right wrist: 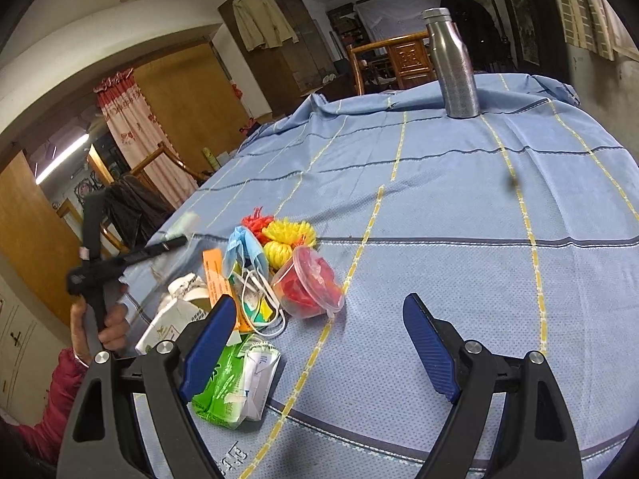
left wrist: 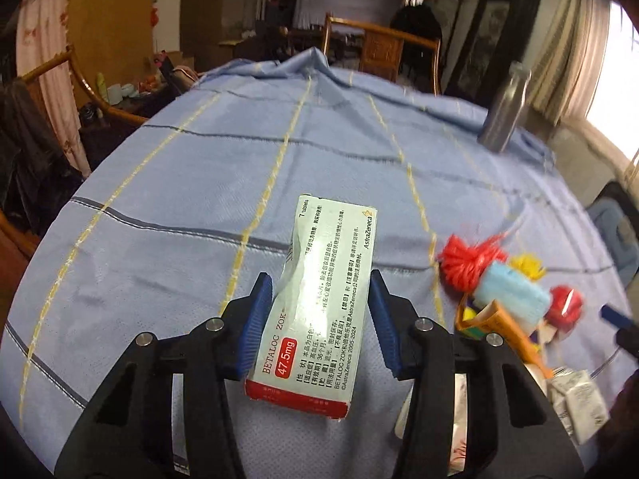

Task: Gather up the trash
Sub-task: 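Grasp the white medicine box with the left gripper, then grasp the red-lidded plastic container with the right gripper while the left holds the box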

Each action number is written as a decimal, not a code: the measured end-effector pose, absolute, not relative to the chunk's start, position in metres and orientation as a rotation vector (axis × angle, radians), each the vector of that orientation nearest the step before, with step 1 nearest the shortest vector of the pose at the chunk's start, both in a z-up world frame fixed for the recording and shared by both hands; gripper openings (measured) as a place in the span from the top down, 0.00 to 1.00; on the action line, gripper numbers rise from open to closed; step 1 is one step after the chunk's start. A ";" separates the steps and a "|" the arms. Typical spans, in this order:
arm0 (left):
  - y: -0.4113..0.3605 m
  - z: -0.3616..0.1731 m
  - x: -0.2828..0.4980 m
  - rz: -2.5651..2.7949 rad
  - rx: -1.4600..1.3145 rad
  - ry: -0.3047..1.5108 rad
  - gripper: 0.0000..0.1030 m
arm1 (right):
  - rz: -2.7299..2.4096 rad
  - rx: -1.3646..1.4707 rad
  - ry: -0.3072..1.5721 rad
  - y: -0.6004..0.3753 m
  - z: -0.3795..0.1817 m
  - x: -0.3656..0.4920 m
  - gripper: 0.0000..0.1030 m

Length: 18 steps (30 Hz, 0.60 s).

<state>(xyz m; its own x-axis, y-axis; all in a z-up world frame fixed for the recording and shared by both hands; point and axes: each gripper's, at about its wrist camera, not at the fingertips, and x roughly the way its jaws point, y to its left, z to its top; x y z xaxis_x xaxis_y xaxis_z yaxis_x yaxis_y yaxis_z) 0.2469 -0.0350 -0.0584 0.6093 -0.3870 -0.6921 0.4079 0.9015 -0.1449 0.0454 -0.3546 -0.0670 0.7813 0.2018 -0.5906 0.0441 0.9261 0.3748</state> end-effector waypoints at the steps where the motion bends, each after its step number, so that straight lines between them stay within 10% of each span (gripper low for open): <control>1: -0.030 -0.056 0.246 -0.463 0.000 0.782 0.52 | 0.089 0.374 0.679 -0.352 -0.067 0.046 0.18; 14: -0.021 -0.056 0.251 -0.525 -0.065 0.822 0.52 | 0.039 0.139 0.797 -0.309 -0.068 0.103 0.20; 16: -0.026 -0.058 0.250 -0.542 -0.052 0.833 0.52 | 0.029 0.109 0.826 -0.306 -0.074 0.109 0.31; 18: -0.030 -0.058 0.249 -0.553 -0.033 0.838 0.52 | 0.031 0.121 0.874 -0.310 -0.082 0.116 0.64</control>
